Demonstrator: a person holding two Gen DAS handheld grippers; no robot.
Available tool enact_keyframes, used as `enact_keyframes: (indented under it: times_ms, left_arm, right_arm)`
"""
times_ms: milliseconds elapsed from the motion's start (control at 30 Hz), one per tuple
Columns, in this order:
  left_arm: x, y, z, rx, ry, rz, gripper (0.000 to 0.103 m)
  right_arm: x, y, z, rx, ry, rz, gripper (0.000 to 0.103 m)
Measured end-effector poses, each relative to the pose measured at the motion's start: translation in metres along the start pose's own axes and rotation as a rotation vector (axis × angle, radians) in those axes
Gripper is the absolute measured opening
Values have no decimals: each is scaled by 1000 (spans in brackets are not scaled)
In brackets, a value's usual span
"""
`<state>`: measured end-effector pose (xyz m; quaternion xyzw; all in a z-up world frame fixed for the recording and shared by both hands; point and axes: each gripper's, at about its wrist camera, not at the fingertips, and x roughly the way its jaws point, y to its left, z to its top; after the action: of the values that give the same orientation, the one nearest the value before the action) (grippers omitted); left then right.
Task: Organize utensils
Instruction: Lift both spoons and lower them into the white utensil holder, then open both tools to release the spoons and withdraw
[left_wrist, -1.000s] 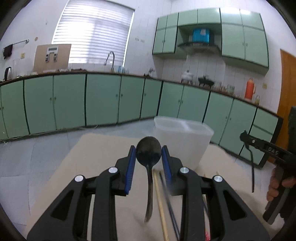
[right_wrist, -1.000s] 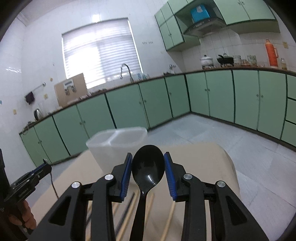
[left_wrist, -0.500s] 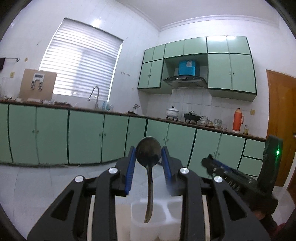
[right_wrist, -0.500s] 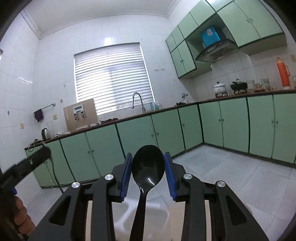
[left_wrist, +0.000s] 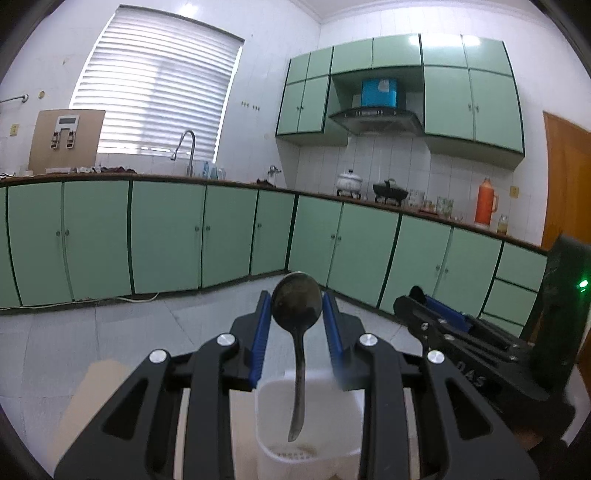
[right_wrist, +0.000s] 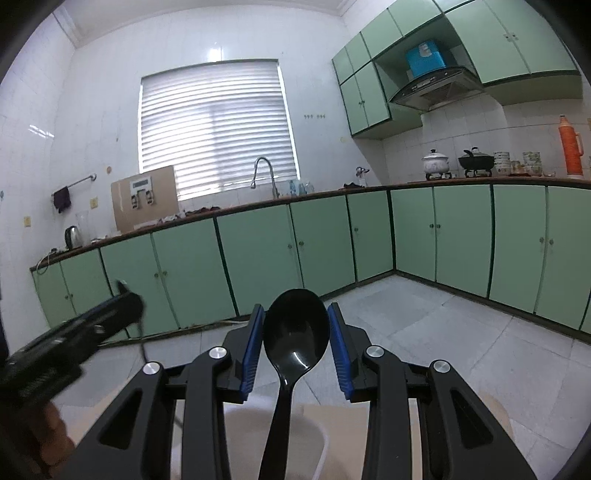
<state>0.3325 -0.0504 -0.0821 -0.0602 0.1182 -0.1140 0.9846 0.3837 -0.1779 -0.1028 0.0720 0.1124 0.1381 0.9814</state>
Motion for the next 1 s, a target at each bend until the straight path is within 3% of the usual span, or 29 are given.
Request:
enact_keyframes:
  times_ms: [233,400,567,633,667,767,1000]
  left_arm:
    - [-3,7,-21,13,55,7,34]
    - [-21,10,-24,17,56,21,43]
    - [-59,9,-28,4,69,44,59]
    - [-76,6,-34,6,89,66,71]
    - [-83,6,-37,7,102,78,74]
    - [-105,6,-52,-3,172,83,86]
    - [-147,6,-93,10,373,99,90]
  right_arm:
    - [-10,3,-21,-1,75,17,36]
    - [-28,0,-27,8,108,4,46]
    - [-65,-6,-33,66,127,-29,67]
    - [-86,-6,-41,74,149,-68,79]
    - [-92,-6,-44,77,154,-78,88]
    - [-118,-7,-58,87,203,-119,97]
    - [-172,0,-97,96,347,-174,97]
